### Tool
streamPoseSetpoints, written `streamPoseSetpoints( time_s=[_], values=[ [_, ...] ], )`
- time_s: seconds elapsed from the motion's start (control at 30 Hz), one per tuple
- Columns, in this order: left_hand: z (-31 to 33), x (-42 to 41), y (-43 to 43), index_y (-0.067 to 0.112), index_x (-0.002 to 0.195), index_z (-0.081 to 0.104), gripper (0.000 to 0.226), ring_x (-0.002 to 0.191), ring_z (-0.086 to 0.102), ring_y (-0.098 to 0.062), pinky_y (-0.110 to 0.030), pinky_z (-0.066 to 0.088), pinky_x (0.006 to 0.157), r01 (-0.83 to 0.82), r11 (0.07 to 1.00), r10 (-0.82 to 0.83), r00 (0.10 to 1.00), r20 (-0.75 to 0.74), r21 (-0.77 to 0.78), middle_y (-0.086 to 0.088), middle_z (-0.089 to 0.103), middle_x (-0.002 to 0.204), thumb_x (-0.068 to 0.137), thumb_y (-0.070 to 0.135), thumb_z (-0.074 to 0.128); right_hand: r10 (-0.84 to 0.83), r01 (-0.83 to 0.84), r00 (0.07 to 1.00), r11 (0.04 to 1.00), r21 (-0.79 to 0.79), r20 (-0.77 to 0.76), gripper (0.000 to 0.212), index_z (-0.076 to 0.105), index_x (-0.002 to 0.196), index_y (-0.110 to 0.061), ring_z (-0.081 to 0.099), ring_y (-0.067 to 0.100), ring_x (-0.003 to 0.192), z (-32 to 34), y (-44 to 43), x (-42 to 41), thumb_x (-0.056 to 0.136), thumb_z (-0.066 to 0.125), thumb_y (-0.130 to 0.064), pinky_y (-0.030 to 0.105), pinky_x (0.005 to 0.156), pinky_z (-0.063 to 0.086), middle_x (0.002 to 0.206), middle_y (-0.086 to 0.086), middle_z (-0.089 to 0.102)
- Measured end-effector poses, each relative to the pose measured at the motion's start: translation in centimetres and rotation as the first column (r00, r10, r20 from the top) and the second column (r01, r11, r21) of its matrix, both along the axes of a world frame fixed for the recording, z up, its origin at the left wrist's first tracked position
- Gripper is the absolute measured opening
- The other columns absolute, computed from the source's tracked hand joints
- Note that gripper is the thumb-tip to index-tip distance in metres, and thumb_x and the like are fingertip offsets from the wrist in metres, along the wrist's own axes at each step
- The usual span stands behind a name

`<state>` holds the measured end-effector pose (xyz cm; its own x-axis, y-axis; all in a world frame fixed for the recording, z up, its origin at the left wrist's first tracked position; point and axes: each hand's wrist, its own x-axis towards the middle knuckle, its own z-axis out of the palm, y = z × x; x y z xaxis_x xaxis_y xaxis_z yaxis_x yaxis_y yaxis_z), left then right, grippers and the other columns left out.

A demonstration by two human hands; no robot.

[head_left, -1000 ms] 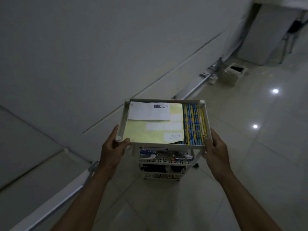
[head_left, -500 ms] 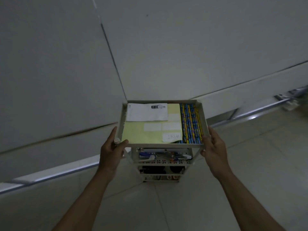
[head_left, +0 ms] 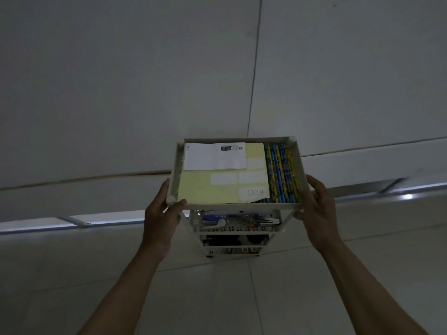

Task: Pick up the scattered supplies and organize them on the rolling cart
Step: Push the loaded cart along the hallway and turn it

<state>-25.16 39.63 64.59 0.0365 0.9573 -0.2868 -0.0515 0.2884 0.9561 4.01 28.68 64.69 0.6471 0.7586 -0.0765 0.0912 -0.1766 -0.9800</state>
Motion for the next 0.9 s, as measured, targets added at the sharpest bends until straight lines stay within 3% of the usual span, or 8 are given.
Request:
streamPoseSetpoints(
  time_s=[0.1, 0.23, 0.33, 0.43, 0.6, 0.8, 0.9],
  values=[
    [-0.2, -1.7, 1.1, 0.039, 0.133, 0.054, 0.063, 0.092, 0.058, -0.018, -0.041, 0.048, 0.084, -0.038, 0.999, 0.038, 0.999, 0.006, 0.001, -0.006, 0.063, 0.108, 0.085, 0.001, 0.066, 0.055, -0.055, 0.998, 0.998, 0.016, 0.016, 0.031, 0.05, 0.13, -0.025, 0.068, 0.023, 0.082, 0.2, 1.8, -1.3, 0.099, 0.047, -0.022, 0.047, 0.063, 0.057, 0.094, -0.003, 0.07],
    [-0.2, -3.3, 3.0, 0.04, 0.134, 0.052, 0.065, 0.103, 0.062, -0.025, -0.046, 0.051, 0.089, -0.054, 0.998, 0.054, 0.998, -0.012, 0.012, -0.007, 0.065, 0.114, 0.084, 0.002, 0.067, 0.077, -0.078, 0.997, 0.996, 0.038, 0.032, 0.03, 0.052, 0.129, -0.021, 0.066, 0.014, 0.07, 0.6, 4.4, -2.6, 0.099, 0.046, -0.018, 0.042, 0.058, 0.055, 0.088, -0.006, 0.07],
    [0.0, -3.7, 4.4, 0.038, 0.137, 0.049, 0.066, 0.102, 0.062, -0.023, -0.044, 0.051, 0.09, -0.057, 0.998, 0.057, 0.998, -0.008, -0.001, -0.008, 0.064, 0.11, 0.085, 0.001, 0.065, 0.077, -0.077, 0.997, 0.997, 0.03, 0.0, 0.029, 0.054, 0.126, -0.025, 0.063, 0.019, 0.067, 0.3, 6.0, -3.0, 0.099, 0.047, -0.019, 0.043, 0.058, 0.053, 0.081, -0.005, 0.071],
    [0.1, -3.8, 4.9, 0.038, 0.137, 0.049, 0.065, 0.098, 0.063, -0.021, -0.042, 0.051, 0.086, -0.034, 0.999, 0.034, 0.999, -0.018, 0.01, -0.008, 0.064, 0.107, 0.085, 0.002, 0.064, 0.077, -0.077, 0.997, 0.996, 0.036, -0.006, 0.028, 0.054, 0.126, -0.025, 0.065, 0.013, 0.065, 0.2, 6.6, -3.1, 0.099, 0.048, -0.021, 0.039, 0.056, 0.052, 0.08, -0.009, 0.072],
    [-0.1, -3.8, 5.5, 0.041, 0.131, 0.054, 0.061, 0.089, 0.06, -0.02, -0.044, 0.05, 0.082, -0.036, 0.999, 0.036, 0.999, -0.02, 0.008, -0.005, 0.063, 0.094, 0.085, 0.002, 0.064, 0.072, -0.071, 0.997, 0.997, 0.031, -0.019, 0.027, 0.053, 0.125, -0.025, 0.064, 0.021, 0.071, 0.6, 6.9, -3.3, 0.099, 0.048, -0.021, 0.048, 0.064, 0.053, 0.087, -0.002, 0.071],
    [-0.1, -4.3, 5.1, 0.043, 0.133, 0.05, 0.059, 0.095, 0.062, -0.017, -0.043, 0.054, 0.084, 0.021, 1.0, -0.02, 0.999, -0.032, 0.019, -0.009, 0.059, 0.115, 0.088, 0.008, 0.065, 0.11, -0.109, 0.994, 0.993, -0.042, 0.007, 0.032, 0.048, 0.131, -0.036, 0.061, 0.022, 0.081, 0.3, 6.2, -3.4, 0.1, 0.044, -0.032, 0.063, 0.075, 0.052, 0.095, -0.006, 0.067],
    [0.0, -4.2, 5.1, 0.042, 0.135, 0.047, 0.06, 0.097, 0.061, -0.015, -0.039, 0.053, 0.083, 0.024, 0.999, -0.022, 0.999, -0.049, 0.029, -0.009, 0.057, 0.119, 0.089, 0.009, 0.064, 0.122, -0.117, 0.991, 0.989, -0.085, 0.052, 0.032, 0.046, 0.13, -0.044, 0.065, 0.02, 0.09, 0.1, 6.2, -3.1, 0.098, 0.044, -0.039, 0.064, 0.082, 0.052, 0.103, -0.006, 0.066]
  ],
)
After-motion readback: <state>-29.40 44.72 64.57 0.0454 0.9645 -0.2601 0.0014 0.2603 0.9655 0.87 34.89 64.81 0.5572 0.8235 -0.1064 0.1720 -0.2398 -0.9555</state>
